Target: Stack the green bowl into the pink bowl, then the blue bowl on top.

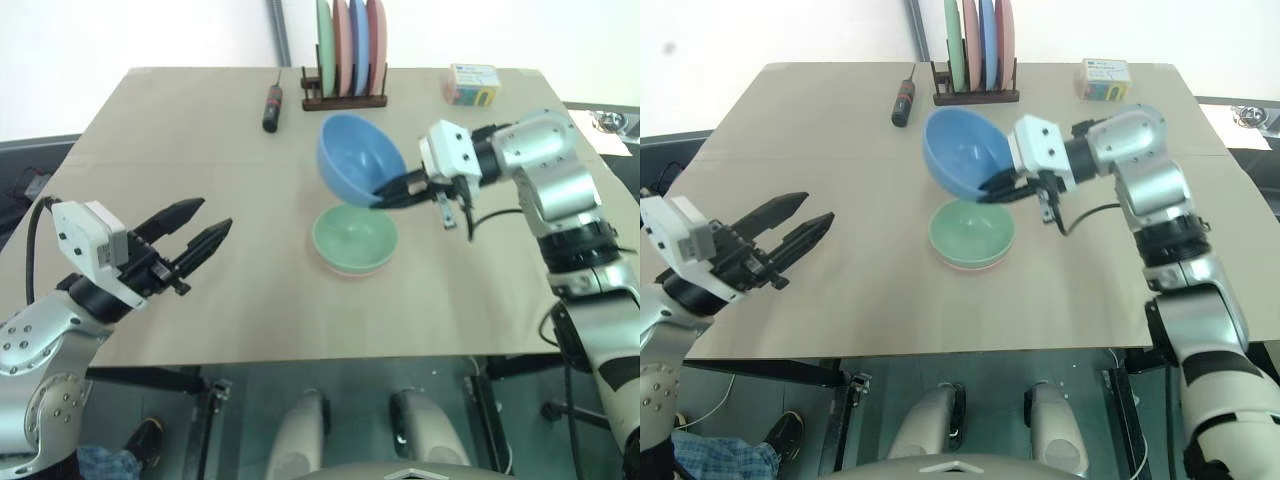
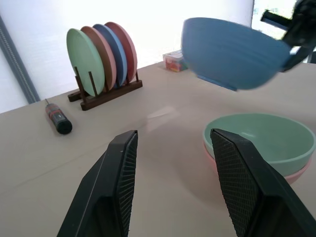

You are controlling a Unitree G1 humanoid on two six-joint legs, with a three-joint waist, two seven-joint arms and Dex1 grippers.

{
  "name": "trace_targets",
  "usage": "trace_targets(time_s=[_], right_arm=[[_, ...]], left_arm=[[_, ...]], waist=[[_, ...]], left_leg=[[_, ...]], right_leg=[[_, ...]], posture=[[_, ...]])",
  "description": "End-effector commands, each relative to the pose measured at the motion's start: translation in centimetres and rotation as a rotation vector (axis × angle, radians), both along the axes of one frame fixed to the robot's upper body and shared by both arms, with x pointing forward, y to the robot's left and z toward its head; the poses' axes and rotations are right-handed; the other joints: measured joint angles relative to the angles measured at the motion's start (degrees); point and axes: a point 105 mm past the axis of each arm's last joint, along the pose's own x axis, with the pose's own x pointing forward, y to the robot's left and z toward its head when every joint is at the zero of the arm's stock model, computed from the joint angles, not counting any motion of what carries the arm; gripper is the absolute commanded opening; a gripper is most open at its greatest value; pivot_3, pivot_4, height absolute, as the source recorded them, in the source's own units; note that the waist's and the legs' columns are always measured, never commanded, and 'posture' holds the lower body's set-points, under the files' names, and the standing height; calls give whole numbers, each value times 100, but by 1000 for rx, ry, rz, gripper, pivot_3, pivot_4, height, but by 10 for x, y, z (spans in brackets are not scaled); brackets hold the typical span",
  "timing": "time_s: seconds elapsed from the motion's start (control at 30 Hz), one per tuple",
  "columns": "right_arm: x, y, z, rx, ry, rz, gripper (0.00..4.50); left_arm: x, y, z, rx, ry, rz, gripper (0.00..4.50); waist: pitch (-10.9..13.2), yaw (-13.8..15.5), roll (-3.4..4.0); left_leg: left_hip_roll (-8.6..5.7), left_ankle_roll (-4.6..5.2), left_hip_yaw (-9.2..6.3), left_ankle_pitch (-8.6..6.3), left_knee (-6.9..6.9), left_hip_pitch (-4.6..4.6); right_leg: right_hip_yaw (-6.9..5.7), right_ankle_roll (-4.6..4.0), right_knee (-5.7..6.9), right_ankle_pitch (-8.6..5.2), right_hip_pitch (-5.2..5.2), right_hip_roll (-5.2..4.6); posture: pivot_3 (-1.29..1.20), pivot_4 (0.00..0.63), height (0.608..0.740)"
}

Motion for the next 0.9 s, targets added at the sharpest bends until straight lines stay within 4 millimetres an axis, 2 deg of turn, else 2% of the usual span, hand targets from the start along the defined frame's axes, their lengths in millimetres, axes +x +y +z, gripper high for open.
trace_targets(time_s=[0.03,0.13,0.2,0.27,0.3,0.37,0.5,0.57,0.67,0.77,0.9], right_arm=[[-23,2,10,-9,-13,44,31],[-22,-2,5,-47,-9,9,949],[-23,-3,4,-54,-7,3,1839],[-20,-2,8,-28,-17,-23,2404],[-16,0,11,-2,-34,-50,2992],[-10,0,15,30,-49,-92,3644],[4,-13,24,145,-55,-216,3644],[8,-29,24,213,-20,-286,3644],[4,-56,21,315,28,-346,3644],[3,-84,15,388,92,-464,3644],[-2,-129,-12,392,121,-620,3644]], left_arm=[[5,-5,4,50,-23,-64,2487],[11,-7,6,53,-20,-98,2487],[12,-8,5,42,-7,-111,2487],[11,-10,3,50,5,-132,2487],[12,-10,2,53,11,-132,2487],[13,-11,0,60,20,-130,2487],[14,-9,-1,76,21,-86,2487],[11,-6,-5,93,27,-66,2487],[3,-1,-10,107,37,-37,2487],[-4,5,-15,117,40,2,2487],[-10,15,-22,118,62,50,2487]], waist=[[0,-35,0],[0,-34,-1],[0,-33,-1],[0,-34,-1],[0,-32,-1],[0,-26,-1],[-1,-14,-2],[-3,1,-5],[-5,20,-9],[-4,17,-8],[-6,16,-10]], left_leg=[[1,0,3,0,0,2],[4,0,10,0,2,10],[4,0,10,0,3,8],[4,0,12,0,4,5],[4,0,13,0,3,2],[4,0,13,0,3,-3],[3,0,12,0,3,-3],[3,0,11,0,4,-3],[1,0,11,-1,0,-5],[-2,1,14,-1,-2,-8],[-1,1,14,0,-3,-1]], right_leg=[[2,0,1,0,0,1],[6,-3,2,-3,0,3],[7,-16,1,-11,0,4],[9,-11,-1,-8,-1,4],[10,1,-1,-1,-3,3],[11,1,-2,0,-7,3],[11,1,-2,0,-6,2],[10,1,-3,0,-5,2],[9,1,-19,0,3,-2],[12,2,-20,0,-1,-8],[12,-18,-15,-13,1,-5]], posture=[[0,150,740],[0,150,740],[0,150,740],[0,150,740],[0,150,740],[0,150,740],[0,150,740],[0,150,740],[0,150,740],[0,150,740],[0,150,740]])
